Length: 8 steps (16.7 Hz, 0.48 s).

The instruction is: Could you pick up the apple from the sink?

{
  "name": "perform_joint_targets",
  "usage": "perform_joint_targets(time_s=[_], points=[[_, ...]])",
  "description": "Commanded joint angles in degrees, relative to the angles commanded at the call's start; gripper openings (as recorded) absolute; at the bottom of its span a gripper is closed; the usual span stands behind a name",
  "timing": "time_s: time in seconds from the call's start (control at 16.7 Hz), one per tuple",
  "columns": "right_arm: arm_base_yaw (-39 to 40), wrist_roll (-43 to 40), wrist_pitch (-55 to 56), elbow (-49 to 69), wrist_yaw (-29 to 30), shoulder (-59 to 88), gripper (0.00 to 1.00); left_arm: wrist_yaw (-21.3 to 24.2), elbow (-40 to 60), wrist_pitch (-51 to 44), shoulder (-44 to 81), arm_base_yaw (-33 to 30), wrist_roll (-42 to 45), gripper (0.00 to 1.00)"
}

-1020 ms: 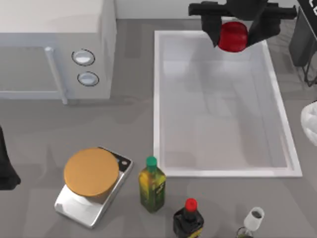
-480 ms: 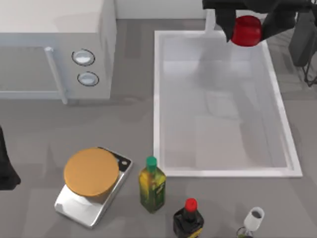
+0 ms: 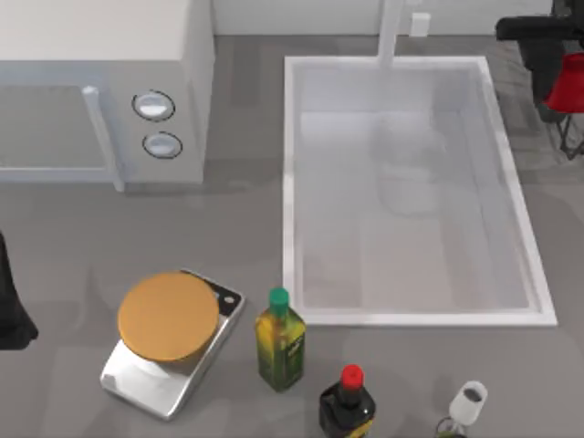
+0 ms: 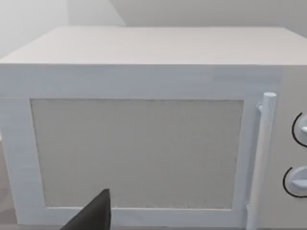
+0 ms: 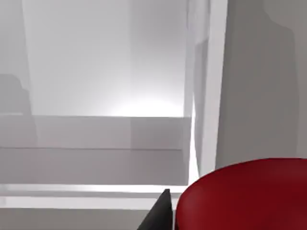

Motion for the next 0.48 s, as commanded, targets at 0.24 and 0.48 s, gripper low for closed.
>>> perform_joint_targets(time_s=[0.24,0.48], points=[[-5.9,-5.9,5.9,-22.9,-0.3,-12.9,0.0,0.0,0.0,0.0,0.0,0.0,0.0,1.0],[-10.6,-10.6,10.7,-39.2,-0.5,-23.3,0.0,0.0,0.0,0.0,0.0,0.0,0.0,1.0]])
